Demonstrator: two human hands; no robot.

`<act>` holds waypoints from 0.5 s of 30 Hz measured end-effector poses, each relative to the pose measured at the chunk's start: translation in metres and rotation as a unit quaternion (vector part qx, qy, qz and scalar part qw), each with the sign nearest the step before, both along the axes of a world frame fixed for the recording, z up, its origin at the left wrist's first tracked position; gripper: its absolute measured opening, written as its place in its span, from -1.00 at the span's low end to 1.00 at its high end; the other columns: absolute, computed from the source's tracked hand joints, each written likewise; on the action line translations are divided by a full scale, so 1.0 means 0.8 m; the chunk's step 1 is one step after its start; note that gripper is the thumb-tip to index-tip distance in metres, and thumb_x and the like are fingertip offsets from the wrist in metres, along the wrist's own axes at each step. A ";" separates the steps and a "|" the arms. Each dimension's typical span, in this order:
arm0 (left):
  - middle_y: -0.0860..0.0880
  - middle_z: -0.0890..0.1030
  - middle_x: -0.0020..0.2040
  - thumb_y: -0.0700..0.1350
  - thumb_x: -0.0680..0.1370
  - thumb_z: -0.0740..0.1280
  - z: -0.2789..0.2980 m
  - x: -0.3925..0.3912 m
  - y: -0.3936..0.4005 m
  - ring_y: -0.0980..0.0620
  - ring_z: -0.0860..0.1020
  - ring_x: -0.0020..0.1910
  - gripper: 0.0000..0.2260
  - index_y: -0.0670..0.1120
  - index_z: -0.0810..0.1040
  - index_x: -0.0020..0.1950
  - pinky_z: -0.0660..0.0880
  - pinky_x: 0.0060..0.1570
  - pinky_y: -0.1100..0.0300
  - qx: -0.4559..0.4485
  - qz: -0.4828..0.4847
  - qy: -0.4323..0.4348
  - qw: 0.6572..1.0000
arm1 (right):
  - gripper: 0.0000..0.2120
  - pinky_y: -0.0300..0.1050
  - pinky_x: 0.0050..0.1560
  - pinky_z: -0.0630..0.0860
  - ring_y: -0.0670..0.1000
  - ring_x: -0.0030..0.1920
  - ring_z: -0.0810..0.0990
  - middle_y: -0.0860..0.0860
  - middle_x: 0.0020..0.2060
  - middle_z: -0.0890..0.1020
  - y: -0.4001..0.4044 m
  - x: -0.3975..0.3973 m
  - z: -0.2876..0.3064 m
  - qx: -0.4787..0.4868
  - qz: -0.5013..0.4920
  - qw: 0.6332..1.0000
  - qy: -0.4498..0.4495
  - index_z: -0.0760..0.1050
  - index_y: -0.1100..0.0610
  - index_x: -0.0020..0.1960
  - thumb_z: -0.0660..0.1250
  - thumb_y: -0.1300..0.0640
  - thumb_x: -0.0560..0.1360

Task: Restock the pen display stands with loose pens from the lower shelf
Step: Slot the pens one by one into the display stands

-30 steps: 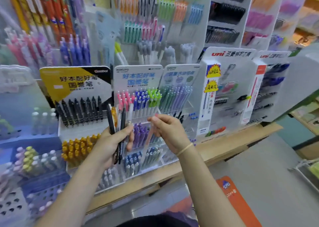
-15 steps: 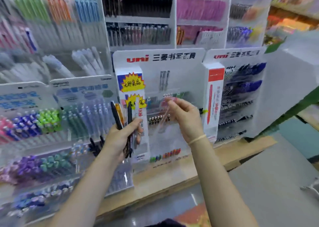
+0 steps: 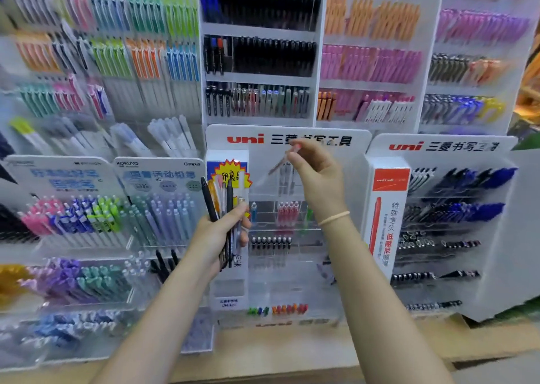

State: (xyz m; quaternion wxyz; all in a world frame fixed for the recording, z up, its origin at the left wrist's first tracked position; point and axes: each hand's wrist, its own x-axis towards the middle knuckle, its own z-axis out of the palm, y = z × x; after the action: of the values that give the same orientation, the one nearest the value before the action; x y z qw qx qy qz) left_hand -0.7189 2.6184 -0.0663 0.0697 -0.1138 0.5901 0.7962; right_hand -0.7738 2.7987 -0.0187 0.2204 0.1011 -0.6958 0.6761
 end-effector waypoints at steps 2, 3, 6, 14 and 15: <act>-0.10 0.60 -0.31 -0.06 0.54 0.44 -0.002 0.001 0.001 0.03 0.49 -0.50 -0.82 -0.18 0.59 -0.10 0.43 -0.57 0.22 0.014 0.015 -0.005 1.000 | -0.82 -0.17 0.11 0.58 0.01 0.02 0.65 0.06 -0.06 0.66 -0.005 -0.009 0.002 0.008 0.011 1.000 -0.001 0.60 0.18 0.11 0.37 0.34 0.54; -0.10 0.60 -0.32 -0.08 0.55 0.42 -0.002 0.002 0.002 0.04 0.49 -0.51 -0.84 -0.18 0.59 -0.06 0.42 -0.57 0.24 0.025 0.022 -0.008 0.999 | -0.82 -0.15 0.12 0.58 0.03 0.02 0.65 0.05 -0.06 0.67 -0.005 -0.012 0.005 0.005 0.010 1.000 0.007 0.61 0.17 0.11 0.38 0.33 0.53; -0.08 0.60 -0.34 -0.12 0.57 0.41 -0.002 0.004 0.003 0.05 0.48 -0.52 -0.87 -0.18 0.59 -0.03 0.42 -0.57 0.26 0.040 0.030 -0.013 0.999 | -0.80 -0.04 0.16 0.59 0.09 0.03 0.66 0.05 -0.07 0.67 0.001 -0.017 0.018 0.000 0.004 0.998 0.063 0.61 0.14 0.12 0.39 0.32 0.52; -0.08 0.60 -0.32 -0.10 0.56 0.42 -0.001 -0.007 0.007 0.04 0.48 -0.50 -0.85 -0.19 0.60 -0.06 0.45 -0.52 0.23 0.034 0.031 0.010 0.999 | -0.78 -0.02 0.14 0.60 0.00 0.02 0.65 0.03 -0.03 0.70 -0.014 -0.037 -0.007 0.155 0.022 0.988 0.010 0.63 0.13 0.17 0.42 0.23 0.53; -0.08 0.59 -0.33 -0.10 0.56 0.42 -0.001 -0.008 0.007 0.04 0.48 -0.50 -0.84 -0.20 0.60 -0.07 0.45 -0.52 0.23 0.034 0.029 0.013 0.999 | -0.78 -0.07 0.14 0.59 -0.05 0.01 0.65 0.00 -0.03 0.70 -0.016 -0.040 -0.012 0.180 0.024 0.983 -0.009 0.64 0.13 0.18 0.42 0.21 0.53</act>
State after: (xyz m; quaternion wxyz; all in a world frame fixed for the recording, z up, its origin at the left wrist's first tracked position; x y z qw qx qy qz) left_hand -0.7254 2.6241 -0.0668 0.0427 -0.1181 0.5602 0.8188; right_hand -0.8058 2.7861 -0.0282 0.1760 0.1498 -0.8052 0.5461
